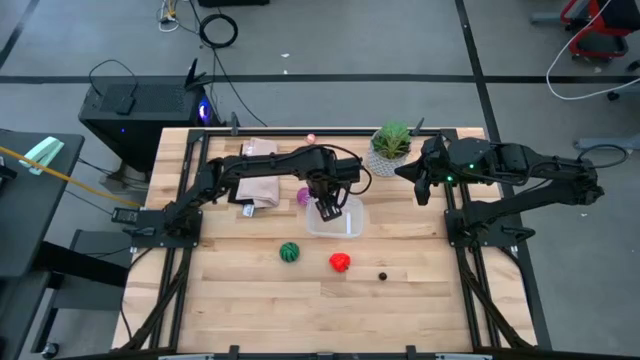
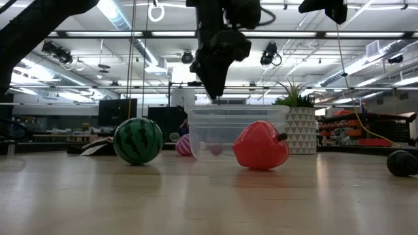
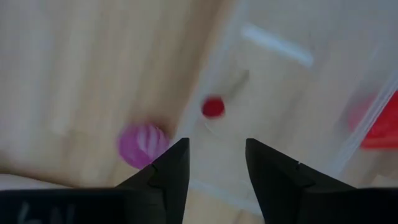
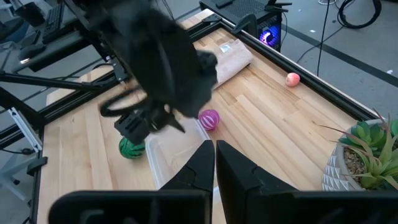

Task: Pick and placing Produce into tupperware
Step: Put the watermelon into the transparent bin

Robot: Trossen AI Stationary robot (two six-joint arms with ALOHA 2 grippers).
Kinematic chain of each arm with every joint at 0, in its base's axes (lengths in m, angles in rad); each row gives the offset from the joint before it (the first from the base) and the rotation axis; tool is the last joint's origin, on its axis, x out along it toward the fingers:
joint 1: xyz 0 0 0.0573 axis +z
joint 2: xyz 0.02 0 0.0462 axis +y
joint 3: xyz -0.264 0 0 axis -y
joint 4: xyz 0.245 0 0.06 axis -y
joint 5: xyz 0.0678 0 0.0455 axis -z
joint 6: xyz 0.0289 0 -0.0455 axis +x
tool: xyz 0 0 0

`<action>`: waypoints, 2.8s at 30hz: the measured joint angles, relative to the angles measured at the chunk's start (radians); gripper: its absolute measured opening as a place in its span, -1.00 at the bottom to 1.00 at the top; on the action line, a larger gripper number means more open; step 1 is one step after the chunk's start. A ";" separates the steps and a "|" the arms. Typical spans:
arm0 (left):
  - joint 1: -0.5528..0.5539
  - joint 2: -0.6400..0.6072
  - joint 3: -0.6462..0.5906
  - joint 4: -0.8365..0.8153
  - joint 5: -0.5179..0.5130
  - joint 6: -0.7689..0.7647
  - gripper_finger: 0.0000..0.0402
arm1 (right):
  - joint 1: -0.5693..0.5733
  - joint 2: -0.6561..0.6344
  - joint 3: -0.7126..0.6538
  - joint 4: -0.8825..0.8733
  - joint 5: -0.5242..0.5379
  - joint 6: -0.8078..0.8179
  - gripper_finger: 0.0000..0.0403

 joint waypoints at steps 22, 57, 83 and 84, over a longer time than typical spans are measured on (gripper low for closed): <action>-0.038 -0.330 0.000 0.931 -0.142 0.105 -0.51 | 0.000 0.000 0.000 -0.007 0.004 -0.053 -0.89; 0.081 -0.342 -0.291 2.893 0.096 0.177 -0.93 | 0.000 0.000 0.000 -0.011 0.004 -0.019 -0.89; -0.233 -0.962 -1.588 2.552 -0.534 0.085 -0.93 | 0.000 0.000 0.000 -0.029 0.004 -0.055 -0.89; -0.257 -0.989 -1.620 2.467 -0.540 0.019 -0.95 | 0.000 0.001 0.000 -0.028 0.004 -0.059 -0.89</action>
